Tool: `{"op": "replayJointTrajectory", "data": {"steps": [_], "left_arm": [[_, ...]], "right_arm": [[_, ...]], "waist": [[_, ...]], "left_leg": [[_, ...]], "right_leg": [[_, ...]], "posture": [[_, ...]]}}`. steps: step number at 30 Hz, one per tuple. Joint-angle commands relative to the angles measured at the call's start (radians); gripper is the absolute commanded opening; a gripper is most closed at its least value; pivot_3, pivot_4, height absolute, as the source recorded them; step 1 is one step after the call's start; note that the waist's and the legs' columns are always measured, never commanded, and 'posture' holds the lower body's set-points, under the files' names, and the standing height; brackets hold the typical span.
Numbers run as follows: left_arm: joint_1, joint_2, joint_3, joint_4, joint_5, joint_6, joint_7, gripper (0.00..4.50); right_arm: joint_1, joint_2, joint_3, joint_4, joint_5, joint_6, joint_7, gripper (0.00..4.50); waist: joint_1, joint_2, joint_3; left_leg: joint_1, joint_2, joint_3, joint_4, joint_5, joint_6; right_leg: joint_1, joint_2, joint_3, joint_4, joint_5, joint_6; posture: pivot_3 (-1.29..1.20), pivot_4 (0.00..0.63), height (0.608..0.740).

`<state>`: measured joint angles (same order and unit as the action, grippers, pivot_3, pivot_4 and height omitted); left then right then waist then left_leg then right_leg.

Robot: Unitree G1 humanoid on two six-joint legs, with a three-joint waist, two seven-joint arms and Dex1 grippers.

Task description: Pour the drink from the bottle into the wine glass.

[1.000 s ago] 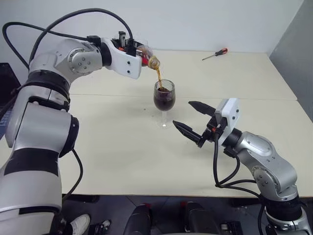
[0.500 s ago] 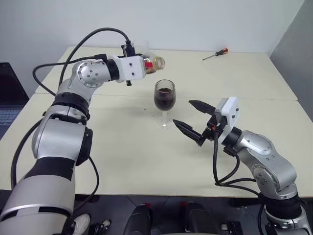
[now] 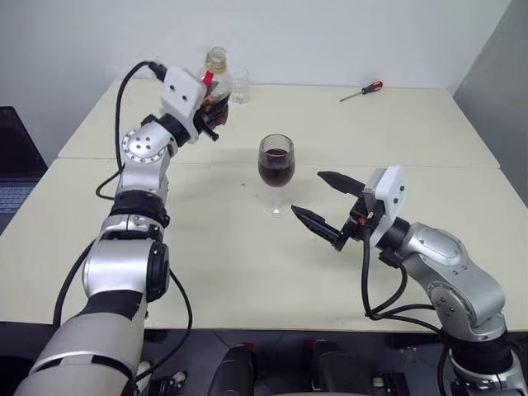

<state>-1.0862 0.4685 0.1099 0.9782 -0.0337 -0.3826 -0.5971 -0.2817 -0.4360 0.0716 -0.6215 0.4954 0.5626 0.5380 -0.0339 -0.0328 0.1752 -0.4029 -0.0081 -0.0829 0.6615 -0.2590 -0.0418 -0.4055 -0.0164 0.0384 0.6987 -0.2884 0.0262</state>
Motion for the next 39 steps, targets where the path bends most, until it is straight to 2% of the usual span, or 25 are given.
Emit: {"op": "replayJointTrajectory", "data": {"steps": [1,4,7,13,20,33,39], "left_arm": [[0.072,0.004,0.089,-0.153,-0.067,0.083,0.134,1.14],[0.168,-0.011,0.148,-0.236,-0.108,0.143,0.230,1.14],[0.255,-0.015,0.156,-0.289,-0.097,0.146,0.275,1.14],[0.355,0.005,0.193,-0.227,-0.103,0.114,0.334,1.14],[0.376,0.008,0.207,-0.153,-0.108,0.076,0.322,1.14],[0.346,-0.019,0.200,-0.035,-0.119,0.016,0.328,1.14],[0.347,-0.022,0.208,-0.037,-0.131,0.016,0.318,3.10]], "right_arm": [[0.023,-0.016,-0.009,-0.077,0.028,0.015,0.001,4.50],[0.044,-0.019,-0.012,-0.102,0.043,0.030,-0.002,4.50],[0.058,-0.025,-0.019,-0.116,0.057,0.038,0.000,4.50],[0.124,-0.047,-0.043,-0.145,0.091,0.002,0.047,4.50],[0.172,-0.059,-0.045,-0.160,0.100,-0.028,0.067,4.50],[0.161,-0.056,-0.039,-0.138,0.081,-0.040,0.048,4.50],[0.153,-0.064,-0.042,-0.118,0.071,-0.050,0.053,4.50]], "waist": [[0.001,0.000,0.000],[0.001,0.000,-0.001],[0.002,-0.001,-0.001],[0.008,-0.003,-0.003],[0.008,-0.004,-0.003],[0.007,-0.004,-0.003],[0.007,-0.004,-0.003]], "left_leg": [[0.000,0.000,-0.001,0.000,0.000,0.000],[0.000,0.000,-0.001,0.000,0.000,0.000],[0.001,0.000,-0.001,0.000,0.000,0.000],[0.001,0.000,-0.001,0.000,0.000,0.000],[0.001,0.000,0.000,0.000,0.000,0.000],[0.001,0.000,0.000,0.000,0.000,0.000],[0.001,0.000,0.000,0.000,0.000,0.000]], "right_leg": [[0.000,-0.002,0.000,0.000,0.000,0.000],[0.000,-0.002,0.000,0.000,0.000,0.000],[0.000,-0.002,0.000,0.000,0.000,0.000],[0.001,-0.002,0.000,0.000,0.000,0.000],[0.001,-0.002,-0.001,0.000,0.000,0.000],[0.001,-0.002,-0.001,0.000,0.000,0.000],[0.001,-0.002,-0.001,0.000,0.000,0.000]], "posture": [[0.00,0.150,0.740],[0.00,0.150,0.740],[0.00,0.150,0.740],[0.00,0.150,0.740],[0.00,0.150,0.740],[0.00,0.150,0.740],[0.00,0.150,0.740]]}}
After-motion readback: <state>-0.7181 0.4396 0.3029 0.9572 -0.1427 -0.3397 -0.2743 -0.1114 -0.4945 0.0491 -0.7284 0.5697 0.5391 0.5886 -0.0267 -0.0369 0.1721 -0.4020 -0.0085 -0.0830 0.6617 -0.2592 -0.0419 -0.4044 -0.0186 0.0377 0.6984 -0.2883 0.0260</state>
